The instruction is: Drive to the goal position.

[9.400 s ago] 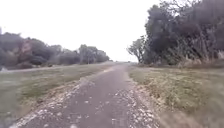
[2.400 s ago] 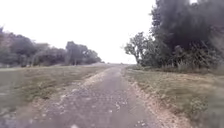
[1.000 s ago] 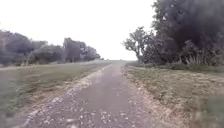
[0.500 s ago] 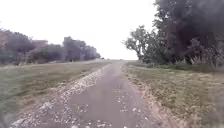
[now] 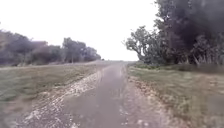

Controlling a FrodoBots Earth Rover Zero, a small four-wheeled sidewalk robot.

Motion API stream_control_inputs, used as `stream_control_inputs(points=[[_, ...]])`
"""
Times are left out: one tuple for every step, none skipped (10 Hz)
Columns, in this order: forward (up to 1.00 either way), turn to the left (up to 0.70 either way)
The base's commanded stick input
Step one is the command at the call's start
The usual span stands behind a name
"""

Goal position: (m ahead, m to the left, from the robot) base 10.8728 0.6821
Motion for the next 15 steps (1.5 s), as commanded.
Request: stream_control_inputs(points=[[0.60,0.01],[0.60,0.01],[0.60,0.01],[0.60,0.01],[0.60,0.01],[0.60,0.01],[0.60,0.01],[0.60,-0.04],[0.60,-0.13],[0.60,-0.07],[0.60,0.01],[0.60,0.01],[0.60,-0.05],[0.60,-0.14],[0.60,-0.14]])
